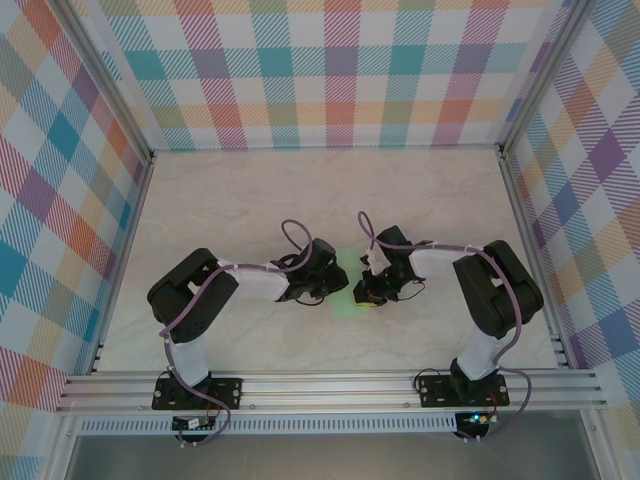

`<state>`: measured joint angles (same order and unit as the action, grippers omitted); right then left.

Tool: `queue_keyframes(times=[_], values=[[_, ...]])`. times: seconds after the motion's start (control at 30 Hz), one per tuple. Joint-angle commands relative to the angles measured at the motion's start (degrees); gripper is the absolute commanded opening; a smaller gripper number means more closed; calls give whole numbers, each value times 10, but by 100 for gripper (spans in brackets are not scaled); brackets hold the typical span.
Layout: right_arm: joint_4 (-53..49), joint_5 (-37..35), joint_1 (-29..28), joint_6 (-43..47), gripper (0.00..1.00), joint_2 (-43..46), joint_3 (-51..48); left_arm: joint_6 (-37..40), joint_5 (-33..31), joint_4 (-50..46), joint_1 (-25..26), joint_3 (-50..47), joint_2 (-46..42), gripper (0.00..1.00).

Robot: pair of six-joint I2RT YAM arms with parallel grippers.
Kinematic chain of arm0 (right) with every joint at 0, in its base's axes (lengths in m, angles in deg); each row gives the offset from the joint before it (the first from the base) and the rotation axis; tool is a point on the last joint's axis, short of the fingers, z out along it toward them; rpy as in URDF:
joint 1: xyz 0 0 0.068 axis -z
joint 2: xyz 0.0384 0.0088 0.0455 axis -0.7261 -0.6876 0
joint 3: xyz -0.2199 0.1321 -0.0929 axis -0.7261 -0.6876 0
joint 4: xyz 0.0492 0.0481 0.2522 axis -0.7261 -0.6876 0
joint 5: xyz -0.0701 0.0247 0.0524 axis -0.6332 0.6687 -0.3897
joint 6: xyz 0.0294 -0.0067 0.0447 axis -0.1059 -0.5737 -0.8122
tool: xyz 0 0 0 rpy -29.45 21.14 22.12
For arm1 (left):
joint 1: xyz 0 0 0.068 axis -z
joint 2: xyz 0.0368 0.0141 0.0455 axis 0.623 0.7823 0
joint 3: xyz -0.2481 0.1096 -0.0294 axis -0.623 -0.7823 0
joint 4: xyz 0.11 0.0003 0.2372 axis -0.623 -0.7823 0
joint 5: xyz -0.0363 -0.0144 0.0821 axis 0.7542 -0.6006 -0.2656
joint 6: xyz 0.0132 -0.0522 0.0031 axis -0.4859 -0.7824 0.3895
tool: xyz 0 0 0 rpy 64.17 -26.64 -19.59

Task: Fold a paper plane with a square sheet of paper (pick it up from the middle)
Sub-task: Fold the triangle a second time at the center of the table.

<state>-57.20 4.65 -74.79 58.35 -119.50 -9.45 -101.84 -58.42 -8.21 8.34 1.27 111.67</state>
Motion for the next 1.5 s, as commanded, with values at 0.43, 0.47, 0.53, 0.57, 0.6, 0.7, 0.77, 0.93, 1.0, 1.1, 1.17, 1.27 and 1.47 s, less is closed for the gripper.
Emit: queue_keyframes(times=[0.43,0.47,0.53,0.57,0.6,0.7,0.77,0.93,1.0,1.1,1.17,1.27,1.47], values=[[-45,-7,26,4,13,52,-87,9,-36,-83,2,-18,18,16],[-50,-16,26,5,13,61,-89,11,-36,-84,3,-18,17,17],[-60,-24,27,7,13,72,-94,11,-33,-80,3,-17,17,17],[-62,-21,27,8,13,76,-97,12,-31,-77,3,-17,16,17],[-63,-23,26,7,13,80,-100,13,-29,-75,3,-17,15,17],[-62,-40,26,-2,13,104,-104,20,-27,-76,3,-13,13,17],[-56,-44,26,-11,13,125,-101,28,-26,-79,4,-11,6,17],[-41,-87,26,-29,16,206,-85,54,-17,-85,7,3,-24,19],[-40,-122,26,-32,23,237,-78,65,-16,-94,7,12,-44,21],[-19,-111,27,-38,36,241,-70,77,-29,-116,7,26,-79,24],[-11,-83,26,-39,39,221,-60,84,-45,-133,6,29,-96,26],[17,-55,26,-42,41,196,-54,85,-50,-140,6,25,-105,27],[25,-53,25,-24,47,143,-41,79,-16,-103,8,9,-92,25]])
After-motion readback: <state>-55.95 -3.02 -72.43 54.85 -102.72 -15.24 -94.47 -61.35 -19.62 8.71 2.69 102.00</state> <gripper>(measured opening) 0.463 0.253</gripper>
